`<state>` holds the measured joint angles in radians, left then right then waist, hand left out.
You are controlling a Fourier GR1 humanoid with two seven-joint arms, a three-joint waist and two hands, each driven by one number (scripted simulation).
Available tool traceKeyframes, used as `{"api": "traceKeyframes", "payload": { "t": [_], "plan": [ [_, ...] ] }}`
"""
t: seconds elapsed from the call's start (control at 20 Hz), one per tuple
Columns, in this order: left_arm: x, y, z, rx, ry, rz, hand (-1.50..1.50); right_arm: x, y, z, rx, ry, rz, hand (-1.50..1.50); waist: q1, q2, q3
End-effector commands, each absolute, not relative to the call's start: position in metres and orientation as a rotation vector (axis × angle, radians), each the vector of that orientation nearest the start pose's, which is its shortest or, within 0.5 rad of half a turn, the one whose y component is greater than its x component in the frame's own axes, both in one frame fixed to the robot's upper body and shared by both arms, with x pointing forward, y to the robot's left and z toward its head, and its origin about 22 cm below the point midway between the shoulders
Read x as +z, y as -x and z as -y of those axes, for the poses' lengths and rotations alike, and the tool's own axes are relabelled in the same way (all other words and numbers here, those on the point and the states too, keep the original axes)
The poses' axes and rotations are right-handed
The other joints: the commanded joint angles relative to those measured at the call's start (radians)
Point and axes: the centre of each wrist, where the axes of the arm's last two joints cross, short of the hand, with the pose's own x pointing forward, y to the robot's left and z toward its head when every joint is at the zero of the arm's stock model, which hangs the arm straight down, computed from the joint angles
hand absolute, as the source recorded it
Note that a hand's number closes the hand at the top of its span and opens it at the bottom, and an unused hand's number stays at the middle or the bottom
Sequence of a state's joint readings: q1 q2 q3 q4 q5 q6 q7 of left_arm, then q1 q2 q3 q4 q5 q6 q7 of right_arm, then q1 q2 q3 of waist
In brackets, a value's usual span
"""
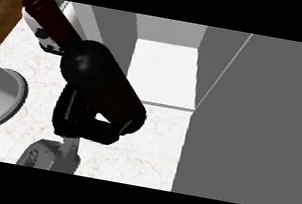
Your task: Pick up the wine, place it into the cabinet and close the cabinet
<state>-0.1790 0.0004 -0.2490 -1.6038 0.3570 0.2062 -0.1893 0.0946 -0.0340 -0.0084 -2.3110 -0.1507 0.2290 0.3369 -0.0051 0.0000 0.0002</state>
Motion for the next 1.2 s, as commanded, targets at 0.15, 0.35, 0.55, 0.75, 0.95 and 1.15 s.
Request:
{"api": "traceKeyframes", "payload": {
  "t": [0.15, 0.35, 0.55, 0.75, 0.95, 1.15],
  "plan": [
    [0.058, -0.298, -0.102, 0.109, 0.279, 1.861, 1.5, 0.15, -0.18, 0.239, 0.206, -0.187, 1.902, -1.5, -0.002, 0.001, 0.0],
    [0.05, -0.319, -0.102, 0.06, 0.237, 1.825, 1.5, 0.143, -0.165, 0.252, 0.217, -0.163, 1.902, -1.5, -0.01, 0.001, 0.0],
    [0.024, -0.311, -0.086, 0.062, 0.205, 1.833, 1.5, 0.135, -0.171, 0.219, 0.197, -0.182, 1.902, -1.5, -0.007, 0.002, -0.001],
    [0.013, -0.322, -0.089, 0.092, 0.224, 1.786, 1.5, 0.14, -0.174, 0.245, 0.206, -0.196, 1.882, -1.5, -0.005, 0.001, 0.0],
    [-0.022, -0.304, -0.093, 0.109, 0.198, 1.762, 1.5, 0.155, -0.163, 0.234, 0.226, -0.168, 1.904, -1.5, -0.006, 0.001, -0.001],
    [-0.029, -0.314, -0.088, 0.119, 0.156, 1.753, 1.5, 0.142, -0.161, 0.241, 0.207, -0.195, 1.895, -1.5, -0.01, 0.002, -0.001]
  ]
}}
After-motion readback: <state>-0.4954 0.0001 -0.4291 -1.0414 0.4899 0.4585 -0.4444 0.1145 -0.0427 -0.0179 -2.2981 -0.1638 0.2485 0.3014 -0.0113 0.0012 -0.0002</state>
